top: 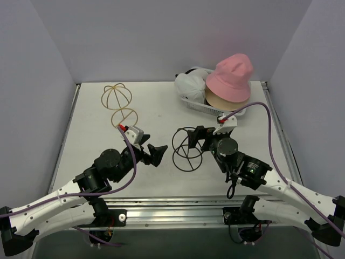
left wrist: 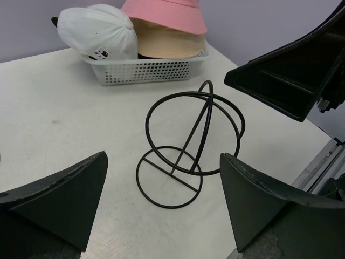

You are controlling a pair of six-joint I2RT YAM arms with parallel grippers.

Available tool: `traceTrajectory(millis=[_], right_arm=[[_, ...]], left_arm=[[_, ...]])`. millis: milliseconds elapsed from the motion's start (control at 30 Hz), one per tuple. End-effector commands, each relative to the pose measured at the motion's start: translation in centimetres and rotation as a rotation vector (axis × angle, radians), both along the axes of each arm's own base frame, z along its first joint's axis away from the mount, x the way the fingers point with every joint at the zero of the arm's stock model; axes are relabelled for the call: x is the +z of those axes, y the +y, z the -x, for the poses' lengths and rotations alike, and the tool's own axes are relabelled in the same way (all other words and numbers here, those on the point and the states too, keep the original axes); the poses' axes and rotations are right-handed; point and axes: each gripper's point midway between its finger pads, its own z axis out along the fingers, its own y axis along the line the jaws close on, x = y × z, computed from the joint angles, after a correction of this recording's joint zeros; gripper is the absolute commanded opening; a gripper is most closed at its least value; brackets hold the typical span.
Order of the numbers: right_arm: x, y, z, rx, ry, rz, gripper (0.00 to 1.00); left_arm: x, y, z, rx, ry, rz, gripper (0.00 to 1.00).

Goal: Stack the hats

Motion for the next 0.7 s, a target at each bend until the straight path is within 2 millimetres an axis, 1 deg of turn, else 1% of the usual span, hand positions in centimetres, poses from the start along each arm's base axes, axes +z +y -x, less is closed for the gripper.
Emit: traceTrajectory(millis=[0,133,167,200,233,267,300,333,367,400,433,467,500,533,567,600,633,667], right_arm=[[2.2,0.1,-0.4,-0.020,-0.037,-0.048,1.00],[3.1,-0.6,-0.9,-0.078,-0.034,-0.045,1.00],[3.0,-0.8,-1.0,-0.091,-0.024,-0.029,1.00],[4.2,-1.4,-1.3,-0.135,-0.038,-0.035,1.00],[4.6,-1.7,-1.5,-0.157,-0.044,-0.024,1.00],[4.7,-2.0,-2.1,-0.176,-0.060,0.039,1.00],[5.4,-2.7,-2.7,-0.226,-0.081,0.073,1.00],[7.2,-3.3,-3.4,-0.268,-0.108,0.080,1.00],[6.8,-3.5,-4.7,-0.311,-0.091,0.147,1.00],[7.6,-6.5,-6.9,-0.417,-0.084,0.177,1.00],[10.3,-7.1,-8.4,-0.423,-0.100,0.140,0.99],[9.5,-7.8,-10.7,-0.447,-0.068,0.179,0.99],[9.8,-11.4,-13.0,-0.536,-0.057,0.190,0.99],[10.7,-12.5,-14.3,-0.543,-0.049,0.183,0.99],[9.1,-13.6,-16.5,-0.574,0.001,0.204,0.99],[8.7,-17.1,-18.1,-0.646,0.032,0.177,0.99],[8.1,-16.9,-20.2,-0.591,0.065,0.161,0.98],[7.8,-17.8,-21.3,-0.588,0.078,0.146,0.98]], left_arm=[[1.8,-0.2,0.3,-0.021,-0.045,0.052,0.94],[1.6,0.2,0.1,0.002,-0.047,0.051,0.94],[1.6,0.4,-0.1,0.018,-0.052,0.049,0.94],[1.3,0.5,-0.3,0.028,-0.052,0.042,0.94],[1.0,0.6,-0.5,0.042,-0.052,0.034,0.94],[1.1,0.8,-0.6,0.056,-0.056,0.037,0.94],[1.1,1.3,-0.9,0.084,-0.062,0.035,0.94],[0.6,1.6,-1.1,0.099,-0.061,0.029,0.94],[0.8,1.8,-1.2,0.112,-0.070,0.041,0.94],[0.6,2.1,-1.4,0.132,-0.072,0.047,0.94],[0.3,2.4,-1.4,0.140,-0.073,0.049,0.94],[0.4,2.6,-1.4,0.149,-0.077,0.060,0.94],[0.3,2.8,-1.5,0.163,-0.075,0.065,0.94],[0.1,3.0,-1.5,0.166,-0.076,0.068,0.94],[0.2,3.2,-1.5,0.177,-0.081,0.076,0.94],[0.1,3.6,-1.6,0.197,-0.082,0.082,0.94],[-0.1,3.8,-1.7,0.206,-0.082,0.082,0.94],[-0.3,4.0,-1.8,0.217,-0.080,0.081,0.94]])
